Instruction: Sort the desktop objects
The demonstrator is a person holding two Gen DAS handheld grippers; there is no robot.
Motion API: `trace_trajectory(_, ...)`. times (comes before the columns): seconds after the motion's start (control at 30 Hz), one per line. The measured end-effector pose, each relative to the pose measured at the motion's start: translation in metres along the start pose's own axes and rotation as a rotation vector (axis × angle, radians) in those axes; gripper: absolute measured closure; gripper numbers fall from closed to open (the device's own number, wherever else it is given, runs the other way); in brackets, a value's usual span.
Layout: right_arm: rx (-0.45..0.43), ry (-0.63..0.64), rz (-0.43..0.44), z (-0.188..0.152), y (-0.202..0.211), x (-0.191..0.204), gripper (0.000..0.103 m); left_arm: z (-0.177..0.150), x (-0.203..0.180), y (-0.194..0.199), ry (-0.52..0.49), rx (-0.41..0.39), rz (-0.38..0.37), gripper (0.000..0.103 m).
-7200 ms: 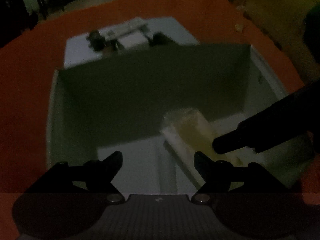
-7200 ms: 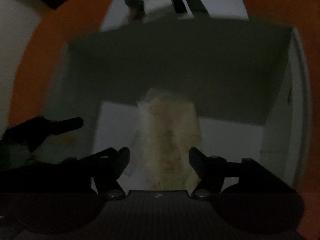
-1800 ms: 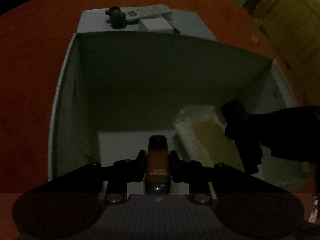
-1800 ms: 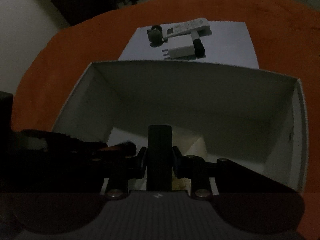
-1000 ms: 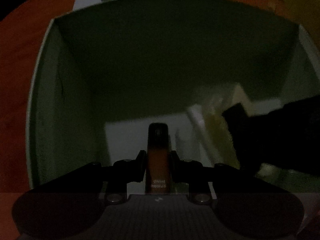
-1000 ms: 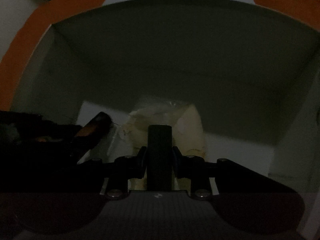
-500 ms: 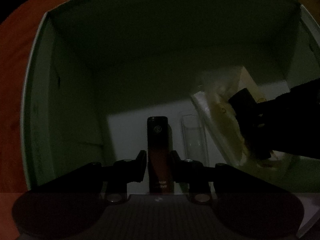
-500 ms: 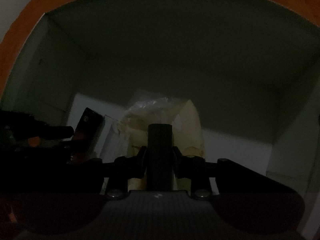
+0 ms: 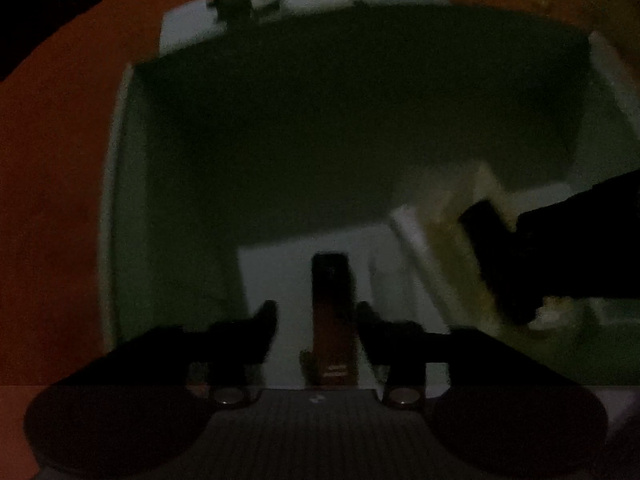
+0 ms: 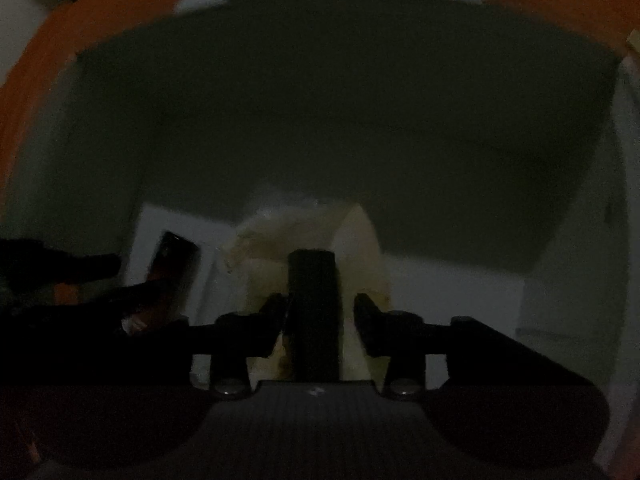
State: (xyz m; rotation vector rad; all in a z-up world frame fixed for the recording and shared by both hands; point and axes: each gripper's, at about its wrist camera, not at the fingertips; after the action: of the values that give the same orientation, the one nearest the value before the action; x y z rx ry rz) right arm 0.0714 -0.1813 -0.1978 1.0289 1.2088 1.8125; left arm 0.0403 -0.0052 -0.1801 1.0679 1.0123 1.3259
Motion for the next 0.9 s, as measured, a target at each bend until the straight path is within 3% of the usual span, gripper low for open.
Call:
trace_trajectory(0.07, -0.019, -0.001, 0.005, 0.001, 0.013, 0.001, 0.058, 0.001, -0.001, 0.018, -0.003, -0.04, -0.004, 0.052)
trace_trajectory(0.1, -0.035, 0.001, 0.007, 0.003, 0.023, 0.001, 0.058, 0.004, -0.001, 0.028, -0.006, -0.061, -0.003, 0.043)
trace_trajectory(0.2, -0.084, 0.004, 0.006, 0.01, 0.056, 0.009, 0.058, 0.006, 0.003, 0.061, -0.001, -0.124, -0.001, 0.037)
trace_trajectory(0.47, -0.196, 0.004, 0.009, 0.021, 0.154, 0.029, 0.057, 0.029, 0.02, 0.143, 0.007, -0.241, 0.012, 0.036)
trace_trajectory(0.7, -0.382, 0.028, 0.007, 0.038, 0.281, 0.029, 0.048, 0.071, 0.049, 0.202, 0.038, -0.346, 0.042, 0.036)
trace_trajectory(0.9, -0.504, 0.004, -0.007, 0.059, 0.373, 0.034, 0.042, 0.105, 0.068, 0.275, 0.069, -0.45, 0.058, 0.033)
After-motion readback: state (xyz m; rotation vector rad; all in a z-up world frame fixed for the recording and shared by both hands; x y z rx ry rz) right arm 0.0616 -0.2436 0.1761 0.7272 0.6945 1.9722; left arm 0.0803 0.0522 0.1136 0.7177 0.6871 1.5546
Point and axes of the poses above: each gripper's, at about its wrist camera, not at the fingertips, and y roughly against the way its jaws point, x to its left, z to its top, and after that the axes turned 9 degrees about y, right-handed
